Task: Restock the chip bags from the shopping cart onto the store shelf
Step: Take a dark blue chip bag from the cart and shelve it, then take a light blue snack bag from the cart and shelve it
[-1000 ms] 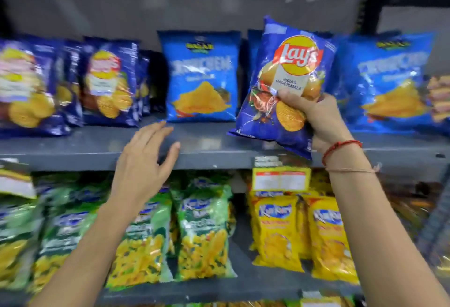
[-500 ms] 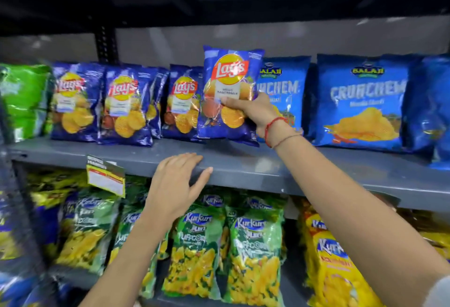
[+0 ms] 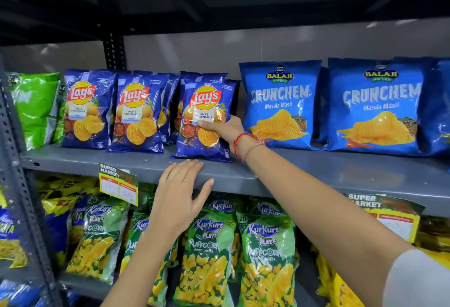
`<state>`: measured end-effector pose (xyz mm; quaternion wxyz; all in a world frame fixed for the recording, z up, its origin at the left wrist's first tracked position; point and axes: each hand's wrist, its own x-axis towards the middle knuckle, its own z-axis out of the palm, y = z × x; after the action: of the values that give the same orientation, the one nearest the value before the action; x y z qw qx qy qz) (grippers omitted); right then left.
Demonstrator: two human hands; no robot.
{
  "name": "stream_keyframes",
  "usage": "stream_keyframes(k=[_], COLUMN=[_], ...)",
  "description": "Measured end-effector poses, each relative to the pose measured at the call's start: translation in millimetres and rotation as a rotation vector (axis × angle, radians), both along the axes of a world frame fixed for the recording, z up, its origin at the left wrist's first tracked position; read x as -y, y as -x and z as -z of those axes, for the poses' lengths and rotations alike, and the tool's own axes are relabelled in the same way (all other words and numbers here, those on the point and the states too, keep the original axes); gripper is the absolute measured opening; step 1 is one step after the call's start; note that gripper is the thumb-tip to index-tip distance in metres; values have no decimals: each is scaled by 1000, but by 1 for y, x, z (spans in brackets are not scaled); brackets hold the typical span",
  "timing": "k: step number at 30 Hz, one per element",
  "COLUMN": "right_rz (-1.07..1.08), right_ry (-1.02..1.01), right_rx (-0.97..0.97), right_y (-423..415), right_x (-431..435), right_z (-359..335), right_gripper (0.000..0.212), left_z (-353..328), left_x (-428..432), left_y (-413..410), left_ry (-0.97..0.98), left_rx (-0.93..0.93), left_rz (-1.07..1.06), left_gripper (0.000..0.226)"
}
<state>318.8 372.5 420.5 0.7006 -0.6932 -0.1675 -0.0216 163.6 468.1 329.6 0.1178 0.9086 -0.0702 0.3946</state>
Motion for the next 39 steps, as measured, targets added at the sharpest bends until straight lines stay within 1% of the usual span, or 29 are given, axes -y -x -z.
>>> stream_keyframes(k=[3,6,9,11,12,16,19,21,24,27,30,32,35,37,39], right_rz=[7,48,155,232,268,453,657,821,1059,1239,1381,1453,1497,1507,1497], right_ry=[15,28,53,50,34,1,-6,19,71,98,81,95,61,38,46], right_rx=[-7,8,68,127,171,336,381,357,265,119,-89,-254,-533,-718,-888], right_y=[1,10,26,43,53,104,151,185,237,288,335,366,409,431,447], right_x=[2,15,46,74,90,172,243,289,352,405,445,465,490,502,510], right_z=[1,-2,-3,-1,1,18,44,67,111,168,236,284,358,407,451], right_gripper=[71,50,49,54,52,32,29,29,30,26,27,27,40,45,44], left_z=[4,8,10,9,8,3,6,14,40,77,125,166,234,279,323], left_x=[-2,0,13,32,45,109,170,213,275,334,390,424,463,482,500], left_y=[-3,-5,-4,-3,-3,-6,-4,1,17,40,67,85,107,116,119], left_ry=[-1,22,72,99,105,99,88,88,86,111,122,90,-37,-155,-260], left_rx=[24,71,145,188,200,221,223,205,202,219,108,-41,-378,-601,-830], left_rz=[10,20,66,139,181,397,584,695,842,958,1158,1274,1393,1421,1392], left_gripper=[52,50,45,42,41,36,35,34,31,28,27,27,31,35,38])
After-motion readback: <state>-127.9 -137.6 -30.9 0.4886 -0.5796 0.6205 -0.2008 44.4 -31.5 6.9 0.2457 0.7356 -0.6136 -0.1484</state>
